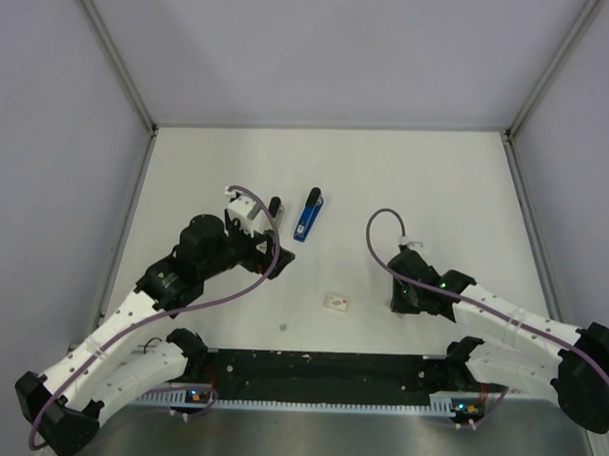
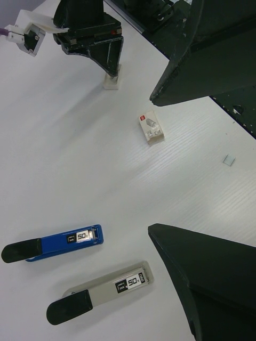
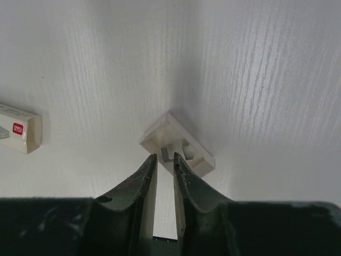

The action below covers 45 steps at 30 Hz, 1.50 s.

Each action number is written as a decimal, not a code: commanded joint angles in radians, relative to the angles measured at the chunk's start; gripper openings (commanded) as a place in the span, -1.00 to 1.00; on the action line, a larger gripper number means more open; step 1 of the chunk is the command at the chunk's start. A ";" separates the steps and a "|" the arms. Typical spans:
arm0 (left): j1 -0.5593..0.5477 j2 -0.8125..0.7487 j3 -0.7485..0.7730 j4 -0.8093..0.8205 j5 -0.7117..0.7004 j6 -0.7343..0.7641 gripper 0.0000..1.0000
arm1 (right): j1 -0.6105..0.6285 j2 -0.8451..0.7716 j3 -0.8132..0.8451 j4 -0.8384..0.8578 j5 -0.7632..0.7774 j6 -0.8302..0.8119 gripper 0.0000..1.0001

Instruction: Unload the staples from the stapler

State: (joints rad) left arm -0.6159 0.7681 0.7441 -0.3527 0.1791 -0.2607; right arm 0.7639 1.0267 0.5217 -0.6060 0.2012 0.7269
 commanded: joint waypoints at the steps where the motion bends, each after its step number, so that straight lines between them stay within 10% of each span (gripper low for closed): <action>1: -0.002 -0.004 0.008 0.041 0.008 -0.005 0.97 | 0.009 0.001 0.000 0.043 0.023 0.006 -0.59; 20: -0.002 -0.036 0.046 -0.025 -0.038 0.003 0.97 | 0.164 0.136 0.233 0.126 -0.114 -0.145 -0.27; 45: -0.001 -0.469 -0.029 -0.178 -0.423 0.046 0.96 | 0.488 0.628 0.544 0.341 -0.164 -0.127 -0.03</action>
State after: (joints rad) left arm -0.6159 0.3538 0.7532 -0.5507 -0.2108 -0.2413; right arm 1.2133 1.5879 0.9848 -0.2989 0.0086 0.5621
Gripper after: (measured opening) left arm 0.983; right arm 0.473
